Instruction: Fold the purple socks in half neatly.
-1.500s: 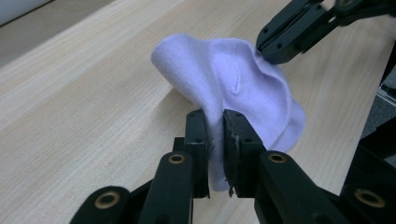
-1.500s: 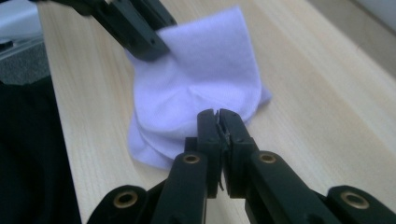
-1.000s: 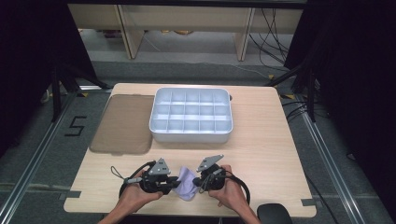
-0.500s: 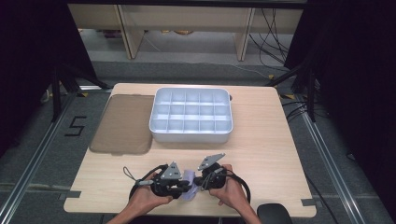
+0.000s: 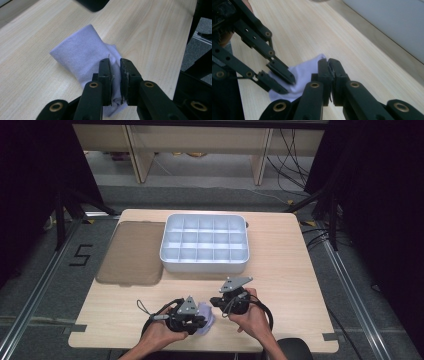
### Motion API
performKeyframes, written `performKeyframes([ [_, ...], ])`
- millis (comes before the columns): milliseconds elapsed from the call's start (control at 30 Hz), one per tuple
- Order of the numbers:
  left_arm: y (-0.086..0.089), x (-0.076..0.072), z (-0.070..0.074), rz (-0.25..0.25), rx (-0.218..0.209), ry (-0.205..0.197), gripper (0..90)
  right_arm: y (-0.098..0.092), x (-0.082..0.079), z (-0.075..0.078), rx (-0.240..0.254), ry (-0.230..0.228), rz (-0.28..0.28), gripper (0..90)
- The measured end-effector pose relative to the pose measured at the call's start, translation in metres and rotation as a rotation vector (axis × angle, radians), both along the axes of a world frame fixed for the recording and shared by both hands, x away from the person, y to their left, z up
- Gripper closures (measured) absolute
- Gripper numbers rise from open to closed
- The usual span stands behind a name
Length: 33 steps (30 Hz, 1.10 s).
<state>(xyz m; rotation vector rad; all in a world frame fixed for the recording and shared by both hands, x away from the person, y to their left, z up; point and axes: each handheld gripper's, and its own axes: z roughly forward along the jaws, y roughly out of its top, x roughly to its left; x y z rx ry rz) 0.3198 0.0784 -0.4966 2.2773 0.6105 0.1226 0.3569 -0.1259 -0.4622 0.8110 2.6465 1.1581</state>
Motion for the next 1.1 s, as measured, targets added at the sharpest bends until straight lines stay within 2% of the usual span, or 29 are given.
performKeyframes([
  [67,-0.001,-0.001,-0.001,0.013,-0.014,-0.001,78.9,0.008,0.000,-0.001,-0.005,0.019,0.012,88.5],
  [100,0.000,0.000,0.000,-0.002,0.007,-0.007,78.9,0.014,0.000,-0.003,-0.004,0.020,0.019,88.5],
  [133,0.000,0.000,0.000,-0.007,0.002,0.000,78.9,0.018,0.001,-0.005,-0.014,0.023,0.039,88.5],
  [200,-0.001,-0.001,-0.001,0.011,-0.025,0.009,78.3,0.024,0.002,-0.010,-0.043,0.039,0.064,88.5],
  [233,0.000,0.001,-0.001,0.005,-0.020,0.000,77.4,0.026,0.003,-0.013,-0.071,0.037,0.068,88.5],
  [267,-0.001,-0.002,-0.001,0.027,-0.057,0.032,75.7,0.026,0.004,-0.015,-0.103,0.039,0.064,88.6],
  [300,0.001,-0.001,0.001,0.015,-0.054,0.024,74.1,0.026,0.005,-0.019,-0.108,0.053,0.053,88.8],
  [333,0.003,-0.001,0.005,0.017,-0.068,0.028,72.8,0.026,0.004,-0.023,-0.094,0.072,0.041,88.9],
  [433,0.011,0.000,0.014,0.028,-0.138,0.041,73.4,0.022,0.006,-0.022,-0.110,0.056,0.055,88.9],
  [467,0.014,0.000,0.017,0.035,-0.144,0.038,74.4,0.022,0.003,-0.022,-0.110,0.086,0.022,89.0],
  [500,0.016,0.000,0.018,0.041,-0.158,0.037,75.6,0.021,0.005,-0.022,-0.114,0.072,0.031,88.9],
  [600,0.019,-0.002,0.017,0.053,-0.148,0.047,78.5,0.021,0.005,-0.023,-0.111,0.062,0.039,88.9],
  [700,0.014,-0.006,0.006,0.035,-0.109,0.060,79.9,0.021,0.006,-0.023,-0.109,0.055,0.055,89.0],
  [767,0.010,-0.009,0.000,0.014,-0.055,0.033,80.3,0.021,0.004,-0.023,-0.112,0.071,0.043,88.9],
  [800,0.008,-0.010,-0.003,0.015,-0.033,0.015,80.9,0.021,0.004,-0.023,-0.109,0.056,0.055,88.9],
  [833,0.007,-0.011,-0.002,0.010,-0.024,0.005,81.1,0.022,0.002,-0.023,-0.094,0.065,0.039,88.9],
  [867,0.008,-0.011,-0.001,0.011,-0.015,0.003,81.3,0.021,0.002,-0.022,-0.112,0.060,0.048,88.9],
  [900,0.010,-0.008,0.000,-0.014,0.011,-0.014,81.7,0.021,0.002,-0.023,-0.101,0.057,0.047,88.9],
  [933,0.010,-0.009,-0.003,0.010,-0.009,0.001,82.2,0.020,0.001,-0.023,-0.094,0.066,0.043,88.9],
  [967,0.010,-0.009,-0.004,0.014,-0.029,0.002,82.6,0.019,0.002,-0.023,-0.100,0.050,0.052,88.8],
  [1000,0.012,-0.008,-0.004,0.011,-0.010,0.001,82.6,0.018,0.001,-0.021,-0.112,0.062,0.040,88.7],
  [1033,0.012,-0.008,-0.004,0.014,-0.030,-0.001,82.7,0.017,0.000,-0.021,-0.105,0.063,0.041,87.9],
  [1067,0.012,-0.008,-0.004,0.017,-0.026,-0.003,82.7,0.017,-0.002,-0.021,-0.083,0.073,0.033,86.9],
  [1100,0.013,-0.007,-0.003,0.001,-0.004,-0.010,82.7,0.015,-0.003,-0.019,-0.093,0.082,0.023,84.9],
])
